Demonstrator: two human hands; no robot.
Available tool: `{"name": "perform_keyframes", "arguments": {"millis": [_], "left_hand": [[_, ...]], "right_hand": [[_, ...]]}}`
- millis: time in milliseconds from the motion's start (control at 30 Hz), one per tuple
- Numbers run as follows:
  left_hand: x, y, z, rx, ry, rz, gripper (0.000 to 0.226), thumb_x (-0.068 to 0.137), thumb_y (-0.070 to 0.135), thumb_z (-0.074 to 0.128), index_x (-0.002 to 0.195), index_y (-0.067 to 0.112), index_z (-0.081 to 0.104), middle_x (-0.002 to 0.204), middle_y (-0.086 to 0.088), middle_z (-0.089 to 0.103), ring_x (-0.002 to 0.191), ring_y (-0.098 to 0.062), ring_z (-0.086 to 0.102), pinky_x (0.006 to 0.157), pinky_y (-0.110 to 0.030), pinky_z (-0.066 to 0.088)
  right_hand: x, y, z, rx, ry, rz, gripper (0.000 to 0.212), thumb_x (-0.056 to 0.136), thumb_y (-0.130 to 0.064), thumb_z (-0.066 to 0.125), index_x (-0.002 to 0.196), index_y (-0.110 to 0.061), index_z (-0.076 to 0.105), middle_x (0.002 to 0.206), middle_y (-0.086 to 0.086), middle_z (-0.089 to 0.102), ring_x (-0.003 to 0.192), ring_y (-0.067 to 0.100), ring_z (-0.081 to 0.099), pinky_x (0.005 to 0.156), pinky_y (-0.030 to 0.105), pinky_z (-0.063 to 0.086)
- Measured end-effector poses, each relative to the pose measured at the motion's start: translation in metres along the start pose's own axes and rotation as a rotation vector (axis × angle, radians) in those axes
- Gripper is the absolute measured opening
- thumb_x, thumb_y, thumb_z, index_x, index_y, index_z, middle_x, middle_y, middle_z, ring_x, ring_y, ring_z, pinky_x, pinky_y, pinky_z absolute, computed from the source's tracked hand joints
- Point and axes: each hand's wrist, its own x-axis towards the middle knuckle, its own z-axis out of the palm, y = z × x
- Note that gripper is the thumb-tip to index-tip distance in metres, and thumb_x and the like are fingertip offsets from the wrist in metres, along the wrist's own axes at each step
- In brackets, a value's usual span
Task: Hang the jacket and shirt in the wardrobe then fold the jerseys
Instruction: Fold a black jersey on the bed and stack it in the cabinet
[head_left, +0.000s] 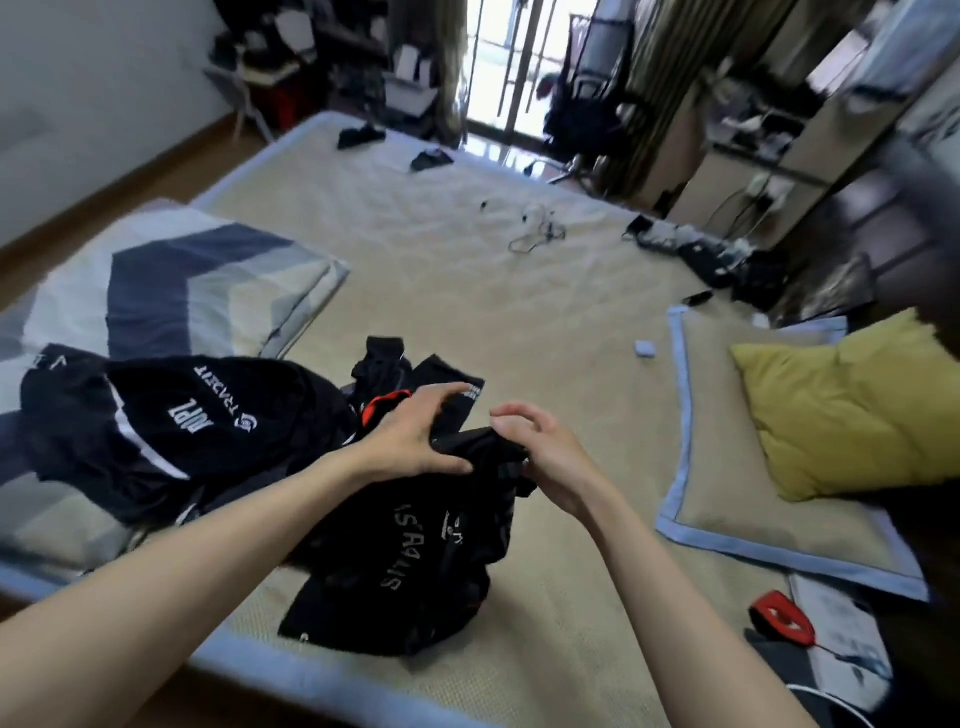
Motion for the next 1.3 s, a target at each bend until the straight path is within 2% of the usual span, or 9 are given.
{"name": "perform_keyframes", "arguments": {"millis": [133, 267, 433, 667, 800, 900, 1000, 1167, 1300], "left_hand": [[0.010, 0.079, -0.028, 0.038, -0.165, 0.247, 0.027, 0.091, 0.029, 0.074, 0.117, 0.025, 0.068, 0.106, 0.017, 0.072, 0.100, 0.003, 0.065, 0.087, -0.020, 0.049], [0.010, 0.118, -0.051, 0.039, -0.040, 0.317, 0.018, 0.093, 0.025, 0.069, 0.094, 0.008, 0.066, 0.077, 0.003, 0.060, 0.074, -0.006, 0.053, 0.073, -0.036, 0.044], [-0.003, 0.152, -0.075, -0.041, 0.096, 0.296, 0.021, 0.092, 0.021, 0.071, 0.111, 0.013, 0.072, 0.101, -0.005, 0.076, 0.092, -0.010, 0.068, 0.088, -0.035, 0.051], [-0.022, 0.190, -0.101, -0.146, 0.147, 0.289, 0.023, 0.095, 0.011, 0.068, 0.116, 0.017, 0.073, 0.112, -0.002, 0.076, 0.100, -0.006, 0.069, 0.093, -0.023, 0.051], [-0.021, 0.194, -0.135, 0.233, 0.001, 0.099, 0.021, 0.093, 0.014, 0.068, 0.114, 0.019, 0.068, 0.109, -0.003, 0.073, 0.103, -0.019, 0.070, 0.087, -0.036, 0.056], [-0.023, 0.207, -0.148, 0.346, -0.158, -0.094, 0.055, 0.086, 0.016, 0.078, 0.133, 0.017, 0.049, 0.130, -0.004, 0.060, 0.111, -0.024, 0.065, 0.089, -0.036, 0.057], [-0.024, 0.232, -0.140, 0.261, -0.155, 0.045, 0.085, 0.076, 0.040, 0.086, 0.147, 0.028, 0.040, 0.144, 0.013, 0.047, 0.129, -0.011, 0.051, 0.108, -0.031, 0.045], [-0.014, 0.270, -0.126, 0.056, -0.059, 0.367, 0.024, 0.091, 0.020, 0.073, 0.115, 0.016, 0.071, 0.106, -0.002, 0.074, 0.100, -0.011, 0.069, 0.092, -0.031, 0.056], [-0.011, 0.281, -0.137, -0.004, 0.011, 0.428, 0.007, 0.092, 0.026, 0.072, 0.096, 0.020, 0.074, 0.092, -0.005, 0.073, 0.090, -0.016, 0.068, 0.087, -0.040, 0.052]], "right_hand": [[-0.026, -0.057, 0.000, 0.034, -0.005, -0.169, 0.009, 0.099, -0.014, 0.064, 0.107, -0.016, 0.065, 0.082, -0.004, 0.072, 0.069, 0.008, 0.067, 0.053, 0.022, 0.050], [-0.042, -0.086, -0.019, 0.075, 0.138, -0.290, 0.012, 0.096, -0.025, 0.068, 0.104, -0.016, 0.064, 0.085, -0.001, 0.065, 0.069, 0.005, 0.065, 0.062, 0.020, 0.051], [-0.049, -0.074, -0.040, -0.003, 0.161, -0.147, 0.090, 0.052, -0.077, 0.076, 0.119, -0.018, 0.063, 0.107, 0.003, 0.070, 0.103, 0.017, 0.070, 0.091, 0.038, 0.053], [-0.053, -0.073, -0.032, -0.266, 0.102, -0.291, 0.046, 0.085, -0.053, 0.072, 0.091, -0.007, 0.075, 0.089, 0.007, 0.077, 0.083, 0.015, 0.069, 0.083, 0.040, 0.055], [-0.057, -0.116, -0.041, -0.217, 0.208, -0.450, 0.029, 0.096, -0.030, 0.070, 0.088, -0.002, 0.070, 0.077, -0.001, 0.070, 0.072, 0.007, 0.062, 0.069, 0.024, 0.047], [-0.070, -0.157, -0.042, -0.259, 0.148, -0.535, 0.032, 0.097, -0.031, 0.068, 0.094, 0.001, 0.069, 0.083, 0.007, 0.070, 0.079, 0.010, 0.064, 0.073, 0.024, 0.049], [-0.082, -0.195, -0.029, -0.376, 0.047, -0.617, 0.029, 0.097, -0.032, 0.067, 0.095, -0.003, 0.069, 0.096, 0.021, 0.072, 0.085, 0.016, 0.066, 0.080, 0.030, 0.052], [-0.099, -0.235, -0.014, -0.445, -0.021, -0.709, 0.018, 0.097, -0.027, 0.068, 0.090, -0.011, 0.074, 0.088, 0.003, 0.074, 0.084, 0.011, 0.066, 0.081, 0.029, 0.052], [-0.103, -0.235, -0.045, -0.384, -0.030, -0.621, 0.039, 0.092, -0.038, 0.073, 0.108, -0.003, 0.070, 0.094, 0.000, 0.070, 0.088, 0.013, 0.066, 0.076, 0.026, 0.051]]}}
